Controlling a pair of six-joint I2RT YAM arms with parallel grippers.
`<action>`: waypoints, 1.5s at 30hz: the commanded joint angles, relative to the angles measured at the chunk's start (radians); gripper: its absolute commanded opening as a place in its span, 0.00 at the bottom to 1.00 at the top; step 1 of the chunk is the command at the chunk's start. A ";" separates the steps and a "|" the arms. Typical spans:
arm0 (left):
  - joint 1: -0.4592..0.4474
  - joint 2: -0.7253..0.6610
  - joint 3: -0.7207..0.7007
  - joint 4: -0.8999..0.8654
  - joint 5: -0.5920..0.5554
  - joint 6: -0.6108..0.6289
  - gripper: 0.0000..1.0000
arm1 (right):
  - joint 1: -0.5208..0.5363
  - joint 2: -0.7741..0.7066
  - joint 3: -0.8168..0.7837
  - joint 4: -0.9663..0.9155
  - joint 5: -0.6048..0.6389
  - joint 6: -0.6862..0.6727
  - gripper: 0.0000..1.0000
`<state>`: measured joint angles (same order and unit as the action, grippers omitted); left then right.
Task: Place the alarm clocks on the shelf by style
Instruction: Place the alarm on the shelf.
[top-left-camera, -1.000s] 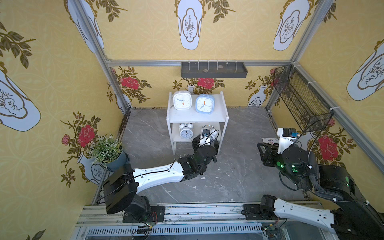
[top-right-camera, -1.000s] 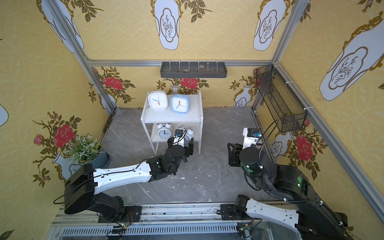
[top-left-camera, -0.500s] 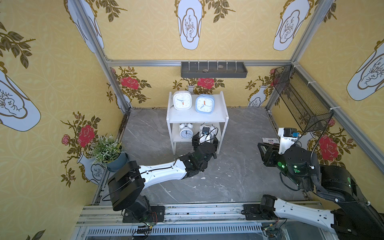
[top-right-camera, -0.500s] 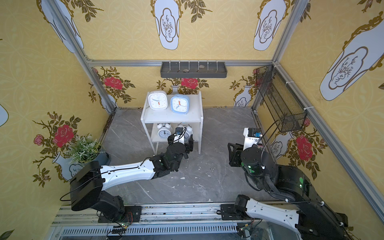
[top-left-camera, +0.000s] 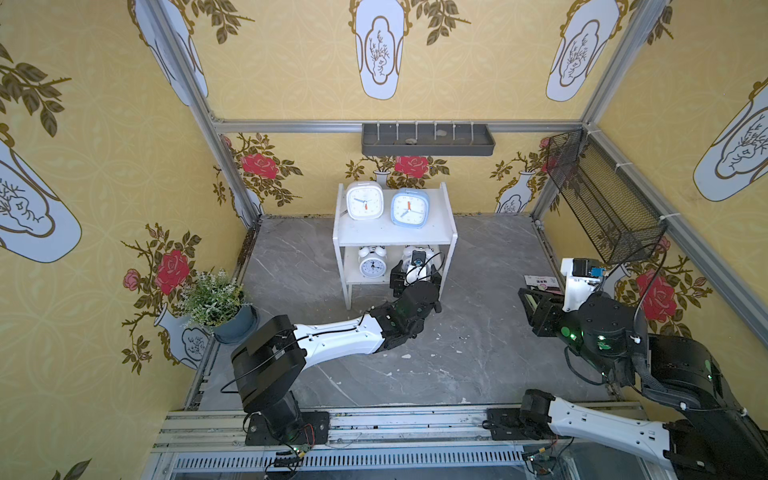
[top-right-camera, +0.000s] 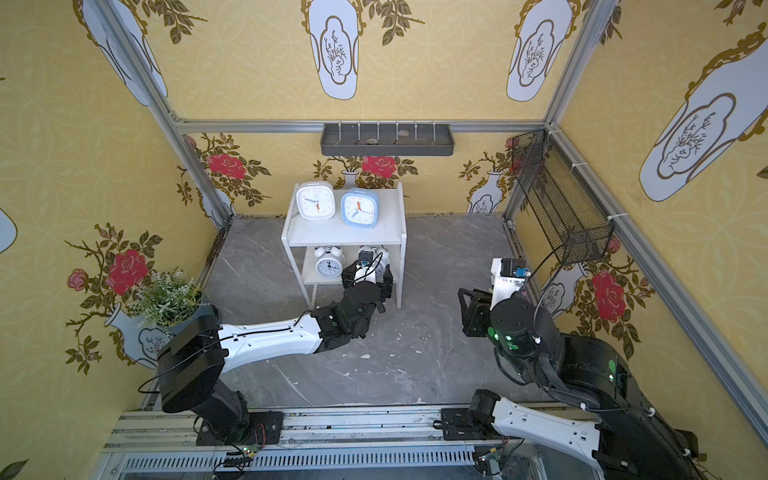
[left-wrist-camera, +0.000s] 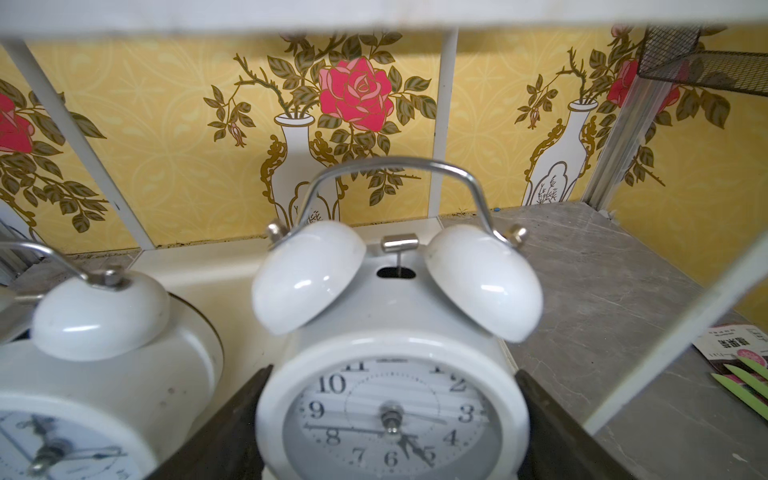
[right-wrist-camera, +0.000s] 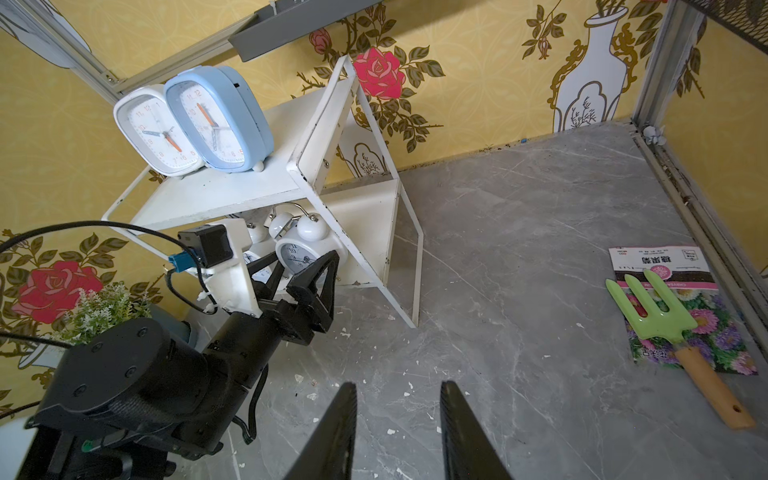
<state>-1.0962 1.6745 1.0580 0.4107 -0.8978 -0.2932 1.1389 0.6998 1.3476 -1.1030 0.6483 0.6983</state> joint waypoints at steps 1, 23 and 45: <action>0.001 0.020 0.017 0.047 -0.030 -0.009 0.71 | 0.001 -0.002 0.003 0.008 0.003 -0.015 0.36; 0.017 0.056 0.040 -0.003 -0.037 -0.080 0.72 | 0.001 0.013 0.038 -0.004 -0.001 -0.026 0.36; 0.026 0.075 0.041 -0.040 -0.050 -0.129 0.83 | 0.001 -0.008 0.014 0.015 -0.015 -0.028 0.36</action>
<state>-1.0718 1.7370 1.0969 0.3874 -0.9348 -0.4202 1.1389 0.6968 1.3640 -1.1027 0.6353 0.6765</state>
